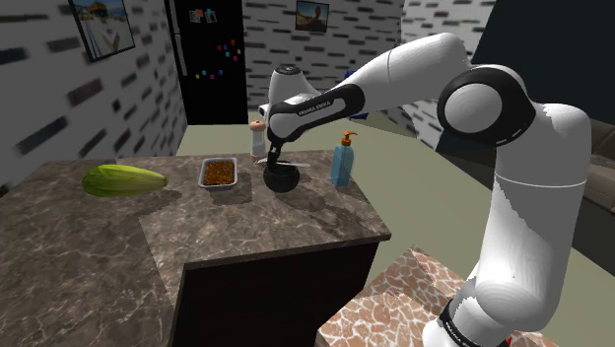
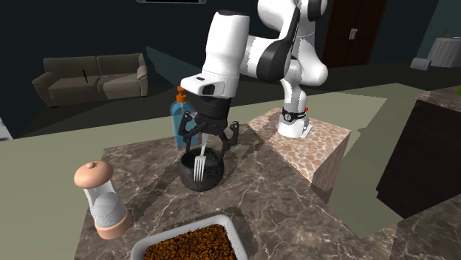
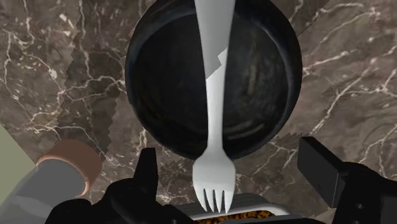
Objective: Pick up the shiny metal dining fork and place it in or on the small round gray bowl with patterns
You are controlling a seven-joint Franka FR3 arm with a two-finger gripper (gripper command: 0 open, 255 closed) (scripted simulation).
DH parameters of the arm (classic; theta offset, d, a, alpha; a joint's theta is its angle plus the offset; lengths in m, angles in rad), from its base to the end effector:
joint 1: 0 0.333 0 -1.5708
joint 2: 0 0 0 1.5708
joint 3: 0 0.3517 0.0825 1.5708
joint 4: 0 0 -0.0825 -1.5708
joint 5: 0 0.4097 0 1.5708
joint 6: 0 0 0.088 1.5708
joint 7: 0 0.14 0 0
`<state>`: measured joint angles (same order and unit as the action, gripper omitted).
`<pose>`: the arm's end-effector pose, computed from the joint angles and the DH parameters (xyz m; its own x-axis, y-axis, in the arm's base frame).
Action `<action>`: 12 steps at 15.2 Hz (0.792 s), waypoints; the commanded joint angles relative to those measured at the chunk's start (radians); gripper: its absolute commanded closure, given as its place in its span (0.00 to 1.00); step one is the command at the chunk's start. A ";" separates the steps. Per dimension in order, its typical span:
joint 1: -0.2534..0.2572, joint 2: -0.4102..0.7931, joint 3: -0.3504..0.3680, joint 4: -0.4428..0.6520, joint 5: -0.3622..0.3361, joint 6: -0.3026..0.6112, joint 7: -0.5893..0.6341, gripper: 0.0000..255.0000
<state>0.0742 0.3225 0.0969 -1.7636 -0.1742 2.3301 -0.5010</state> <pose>0.6981 0.1079 0.3970 0.6995 0.6986 0.1503 0.6653 -0.7134 0.2199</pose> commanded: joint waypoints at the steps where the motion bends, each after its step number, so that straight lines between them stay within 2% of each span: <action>1: -0.001 -0.020 0.002 0.004 0.005 -0.024 -0.004 0.00; 4: 0.000 -0.076 0.008 0.017 0.017 -0.092 -0.012 0.00; 12: 0.000 -0.076 0.008 0.017 0.017 -0.092 -0.012 0.00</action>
